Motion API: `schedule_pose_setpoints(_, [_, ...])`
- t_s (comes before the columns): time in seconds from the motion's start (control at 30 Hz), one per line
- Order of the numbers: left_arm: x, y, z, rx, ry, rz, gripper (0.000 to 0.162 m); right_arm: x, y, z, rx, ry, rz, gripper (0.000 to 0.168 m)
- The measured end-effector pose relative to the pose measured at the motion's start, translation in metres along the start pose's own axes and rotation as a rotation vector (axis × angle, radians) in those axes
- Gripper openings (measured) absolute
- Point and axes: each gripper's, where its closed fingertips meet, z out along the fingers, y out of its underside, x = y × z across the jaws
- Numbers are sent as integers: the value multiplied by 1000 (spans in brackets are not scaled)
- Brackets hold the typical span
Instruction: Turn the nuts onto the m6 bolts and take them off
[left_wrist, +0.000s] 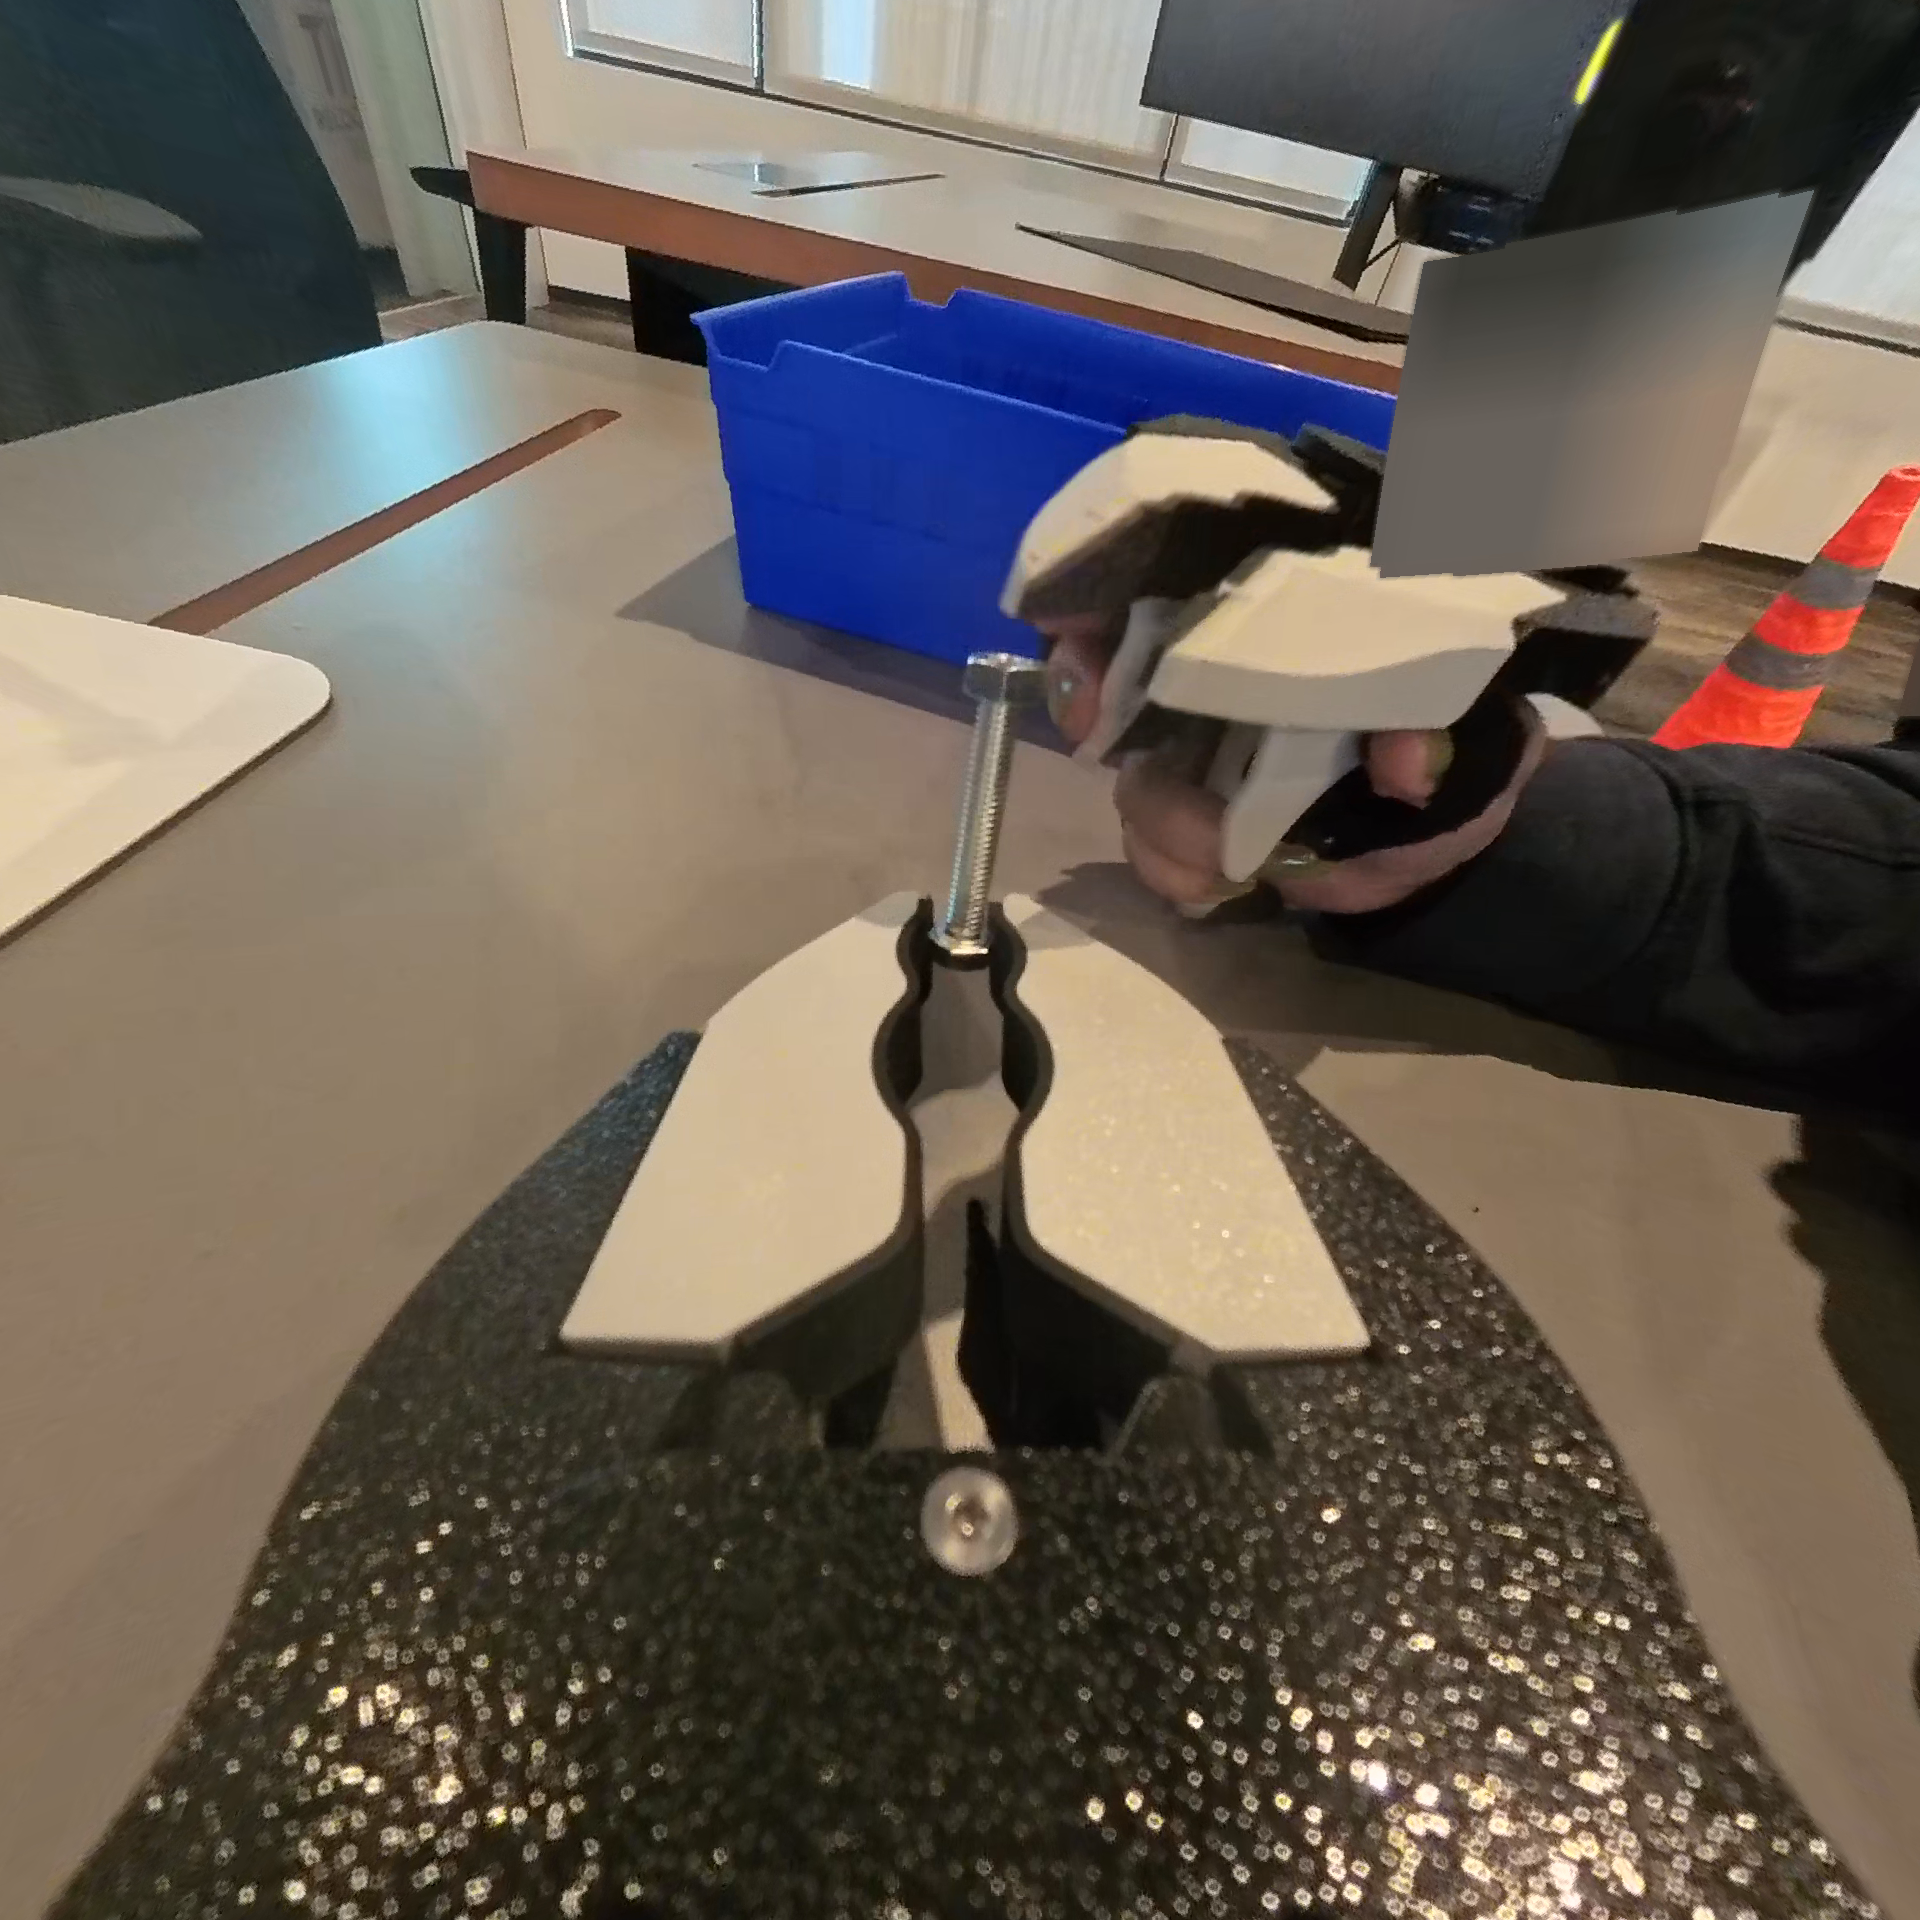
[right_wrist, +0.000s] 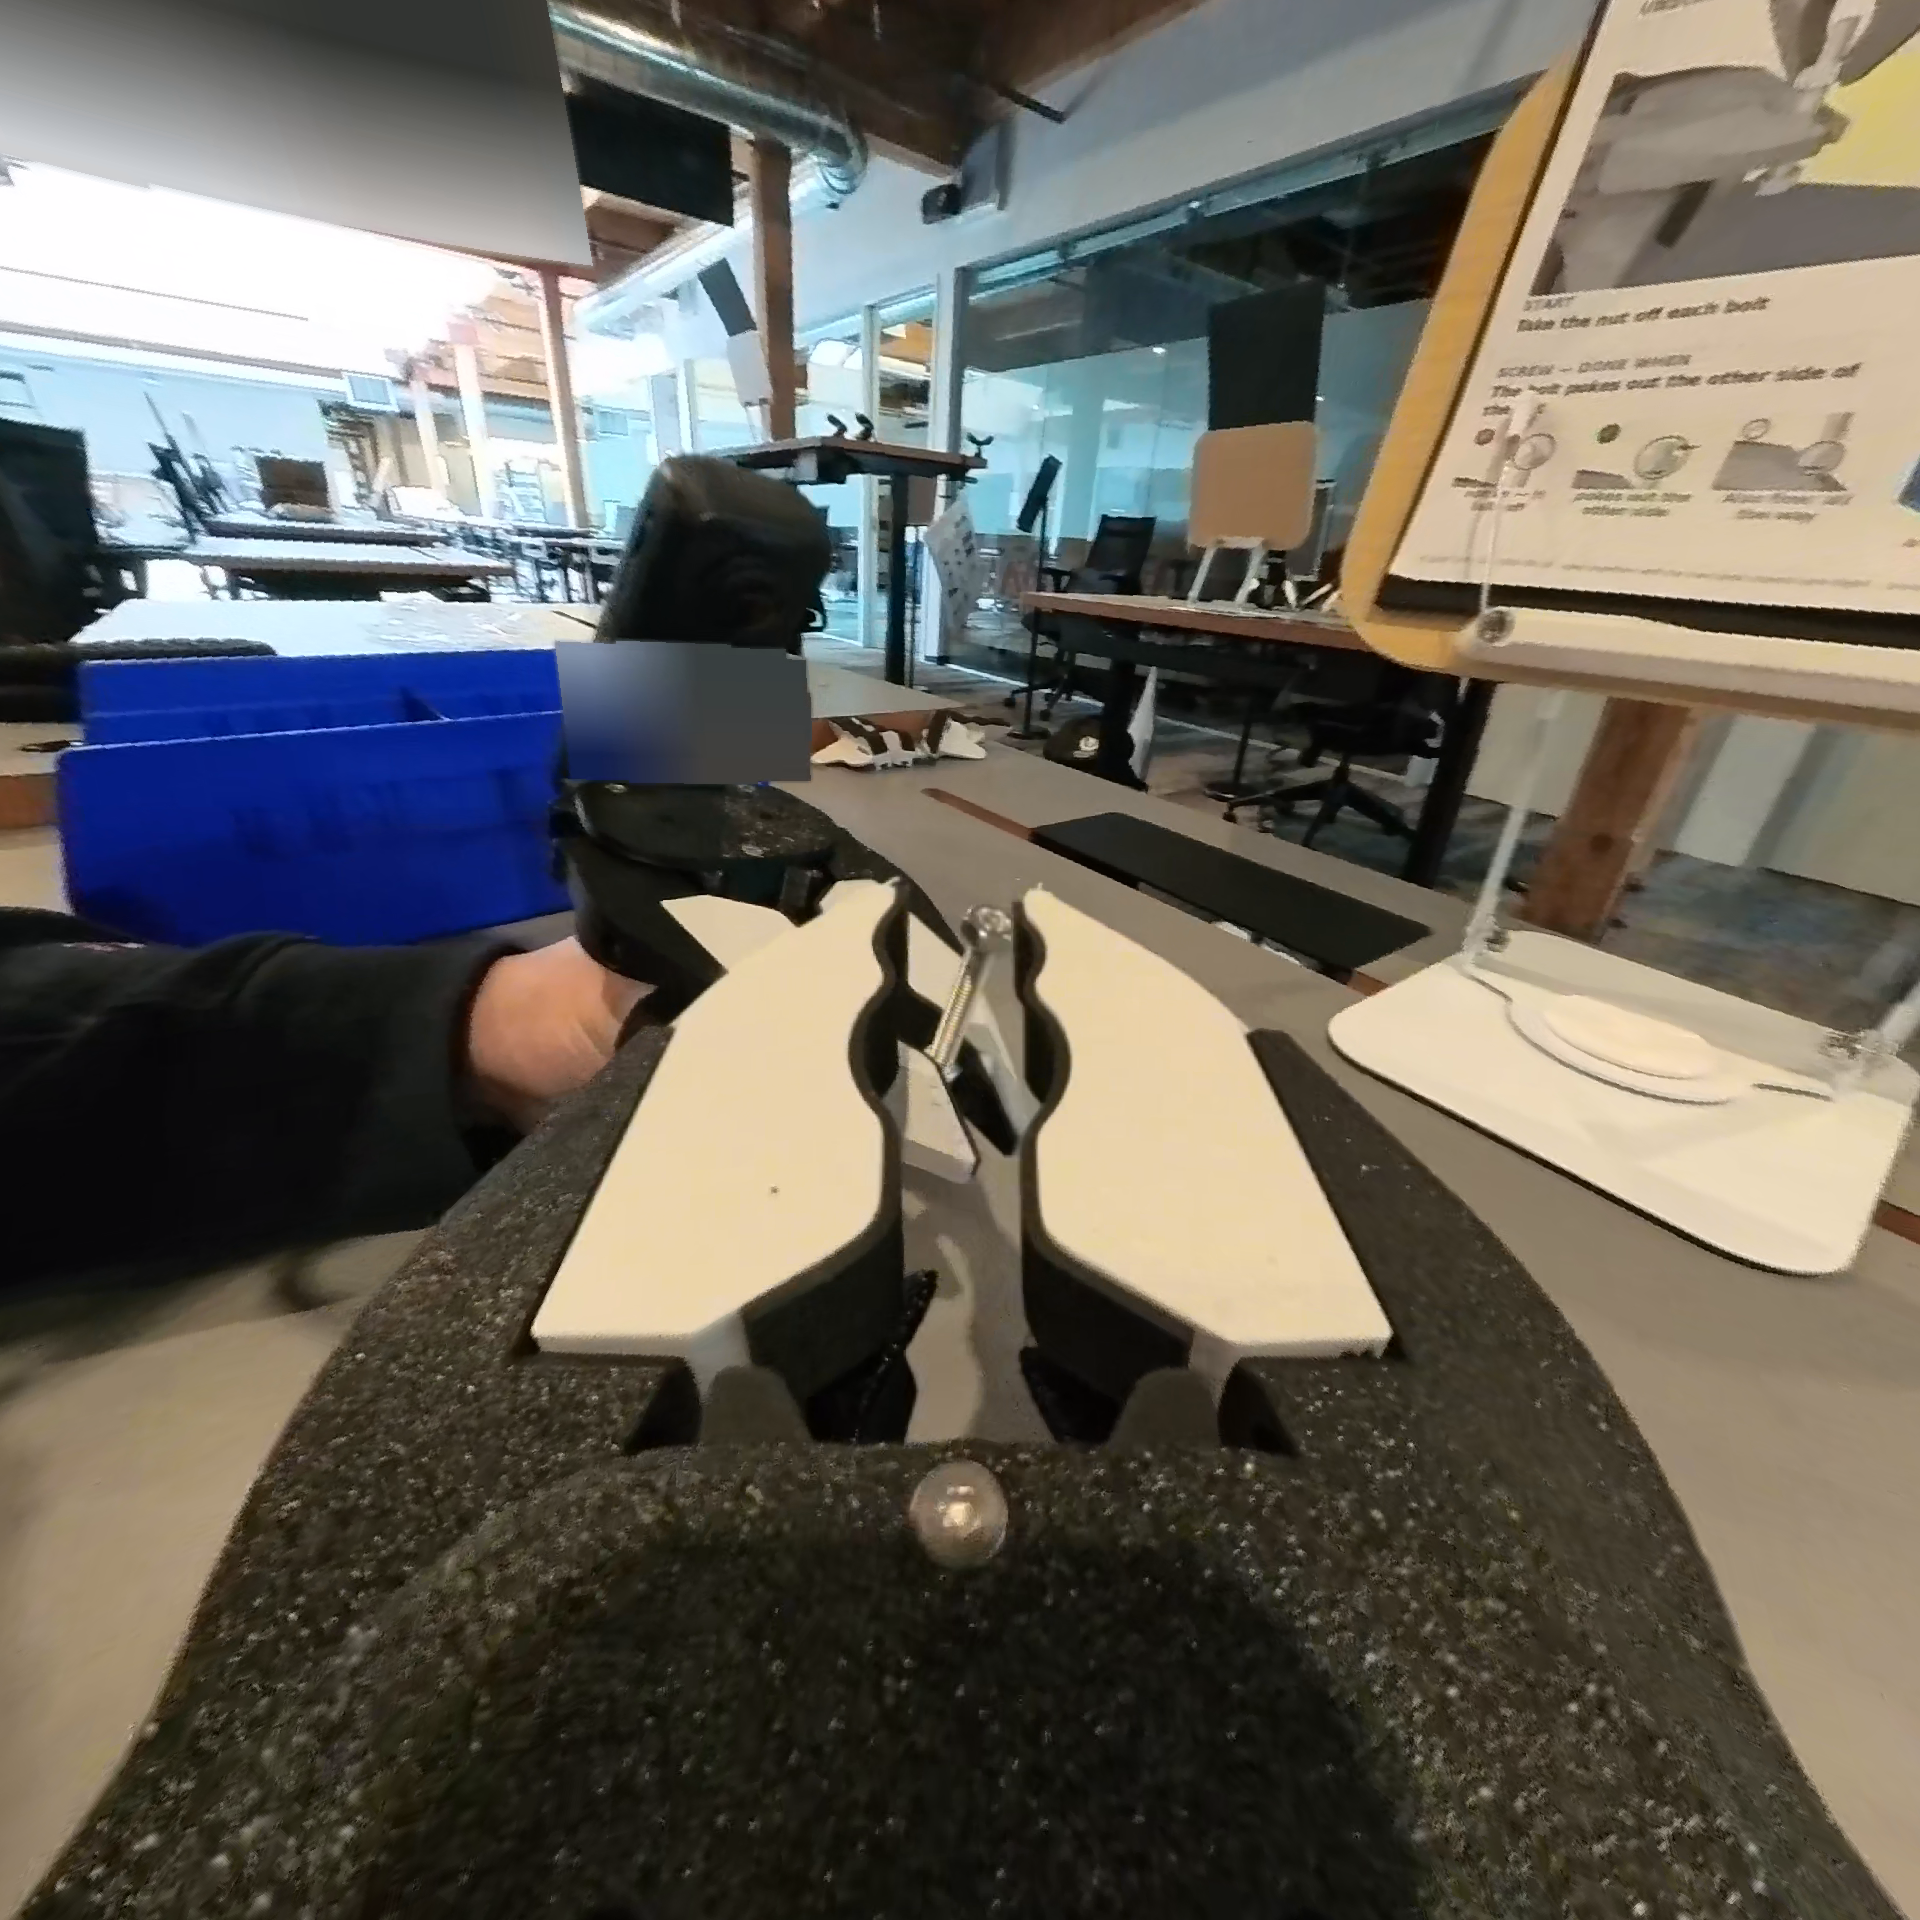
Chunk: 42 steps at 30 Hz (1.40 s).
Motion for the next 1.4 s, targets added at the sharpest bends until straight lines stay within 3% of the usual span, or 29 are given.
schedule_pose_setpoints(0.17, [0, 0, 0, 0, 0, 0, 10, -2, 6, 3, -31, -10, 1, 20])
schedule_pose_setpoints(0.23, [0, 0, 0, 1, 0, -1, 10, -7, 5, 1, -30, -54, 11, 7])
schedule_pose_setpoints(0.33, [0, 0, 0, -1, 0, 0, 10, -9, 0, -1, -6, -73, 24, 2])
schedule_pose_setpoints(0.57, [0, 0, 0, -1, 1, 0, 10, 5, 6, 3, -35, 48, -20, 20])
schedule_pose_setpoints(0.77, [0, 0, 0, 2, 1, -2, 10, -8, 4, 0, -29, -60, 10, 0])
schedule_pose_setpoints(1.0, [1, 1, 0, -2, 2, 0, 10, 2, 4, 1, -18, 25, -16, 16])
schedule_pose_setpoints(1.13, [0, 1, 0, -2, 1, 0, 10, 0, 7, 3, -27, 18, -25, 14])
schedule_pose_setpoints(1.23, [0, 0, 0, 0, 2, -2, 10, -7, 5, 0, -23, -50, 1, 1])
schedule_pose_setpoints(1.4, [1, 1, 0, -3, 3, 0, 10, 1, 2, 0, -4, 12, -2, 11])
